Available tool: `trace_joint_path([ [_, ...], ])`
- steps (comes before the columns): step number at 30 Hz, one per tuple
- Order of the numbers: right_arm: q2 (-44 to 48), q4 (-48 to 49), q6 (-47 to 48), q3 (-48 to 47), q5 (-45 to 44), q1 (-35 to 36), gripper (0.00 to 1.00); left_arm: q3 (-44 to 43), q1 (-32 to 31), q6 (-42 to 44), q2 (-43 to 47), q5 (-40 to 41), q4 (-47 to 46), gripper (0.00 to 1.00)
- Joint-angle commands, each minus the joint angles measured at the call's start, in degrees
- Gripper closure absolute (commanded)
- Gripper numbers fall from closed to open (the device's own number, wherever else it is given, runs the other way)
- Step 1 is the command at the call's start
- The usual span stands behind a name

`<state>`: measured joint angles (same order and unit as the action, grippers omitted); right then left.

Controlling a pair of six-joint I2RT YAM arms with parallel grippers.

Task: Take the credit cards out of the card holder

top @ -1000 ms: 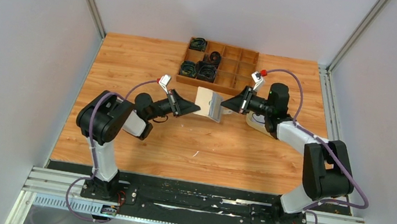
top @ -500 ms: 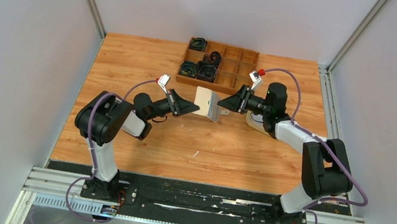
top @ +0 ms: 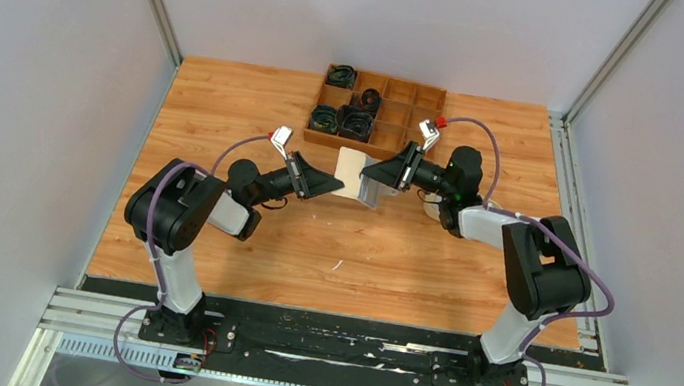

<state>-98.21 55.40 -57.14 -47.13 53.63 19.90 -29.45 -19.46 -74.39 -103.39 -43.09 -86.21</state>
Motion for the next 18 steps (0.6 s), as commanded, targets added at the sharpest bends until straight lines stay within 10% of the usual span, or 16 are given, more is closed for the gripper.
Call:
trace_joint_path([
  [1,-1.1,7.6,-4.4,-1.8,1.6,1.4,0.63,-0.7,-0.1,-0.2,1.5,-0.8,-3.5,1.0],
  [18,-4.2,11.4,-7.3,-1.0,2.6,4.2,0.8,-0.7,-0.1,-0.3,1.2,0.5,-3.5,1.0],
])
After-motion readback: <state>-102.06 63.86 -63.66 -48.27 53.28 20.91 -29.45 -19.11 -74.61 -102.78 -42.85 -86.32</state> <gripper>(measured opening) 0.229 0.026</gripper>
